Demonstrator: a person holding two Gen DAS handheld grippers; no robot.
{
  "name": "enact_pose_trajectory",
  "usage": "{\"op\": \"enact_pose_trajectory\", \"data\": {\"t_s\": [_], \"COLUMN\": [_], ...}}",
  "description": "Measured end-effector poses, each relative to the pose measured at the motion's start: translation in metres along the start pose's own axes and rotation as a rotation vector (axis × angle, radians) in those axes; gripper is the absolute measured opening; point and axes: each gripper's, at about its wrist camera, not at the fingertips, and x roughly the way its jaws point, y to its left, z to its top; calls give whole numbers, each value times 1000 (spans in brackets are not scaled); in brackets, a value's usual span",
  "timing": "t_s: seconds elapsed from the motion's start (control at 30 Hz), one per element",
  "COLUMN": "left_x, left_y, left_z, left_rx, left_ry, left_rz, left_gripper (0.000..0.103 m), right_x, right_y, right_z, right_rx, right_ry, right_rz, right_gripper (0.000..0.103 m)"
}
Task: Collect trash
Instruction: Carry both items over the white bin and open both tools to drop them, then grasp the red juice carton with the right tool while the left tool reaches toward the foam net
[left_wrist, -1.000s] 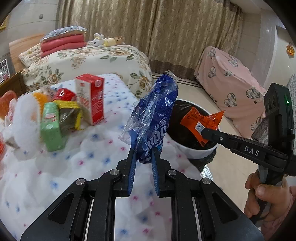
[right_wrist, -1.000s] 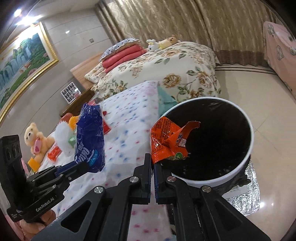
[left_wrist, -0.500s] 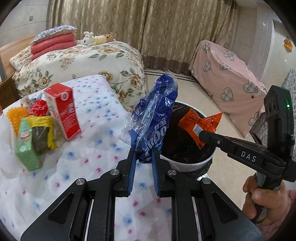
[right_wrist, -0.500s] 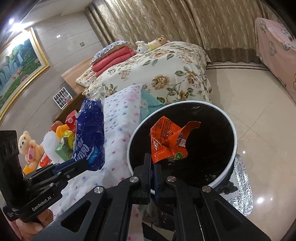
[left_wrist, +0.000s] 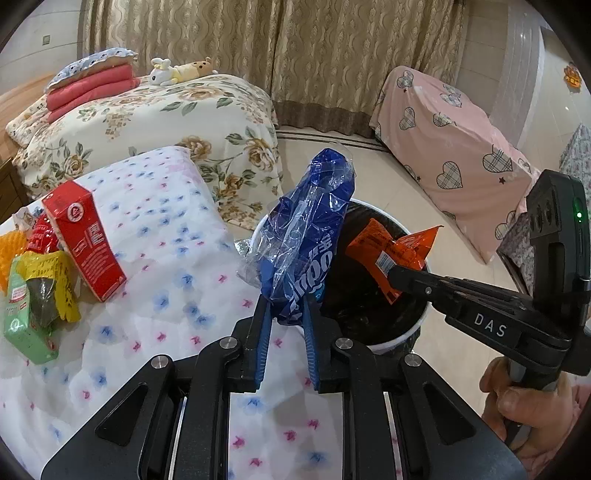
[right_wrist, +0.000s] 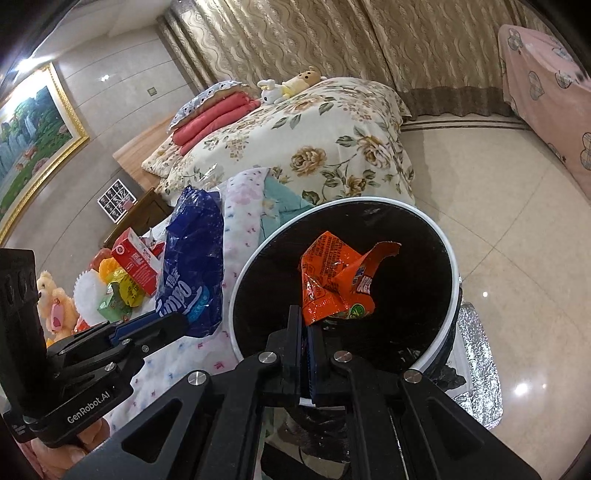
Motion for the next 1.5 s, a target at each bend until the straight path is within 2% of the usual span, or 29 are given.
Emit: {"op": "enact_pose_trajectory", "data": {"t_s": [0.07,0.17,0.23,0.3,0.33,0.37,0.43,0.47,0.63,0.97,1.5], "left_x": [1,1,-1,-2,-3,-4,-7,-9,-23,-55,-92], "left_y": [0,-1,1,2,4,6,11,14,33,80,148], "left_z": [1,2,1,0,-1,-2,-7,-9,-26,-57,-98], "left_rx": [-6,-8,-11,-17,-22,-28,-42,-51,-110,-251,-422], "left_ry": [1,0,-8,-13,-14,-15,-16,-18,-36,-72,-97], "left_rz": [-1,2,9,13,17,20,29,32,55,119,238], "left_gripper": [18,27,38,42,44,46,52,53,61,64,65], "right_x": [1,4,4,4,3,3,0,-1,-4,4,27], "right_y": [-1,-4,-6,-7,-7,-7,-6,-5,4,40,101], "right_z": [1,3,2,2,2,2,2,1,0,-9,-24], "right_rx": [2,9,15,24,27,29,34,33,32,-3,-94], "right_ry": [3,12,17,16,14,12,0,-5,-18,9,60], "right_rz": [-3,-7,-10,-20,-24,-27,-23,-22,-11,39,121], "right_gripper": [3,8,8,12,22,37,61,64,68,74,75]}}
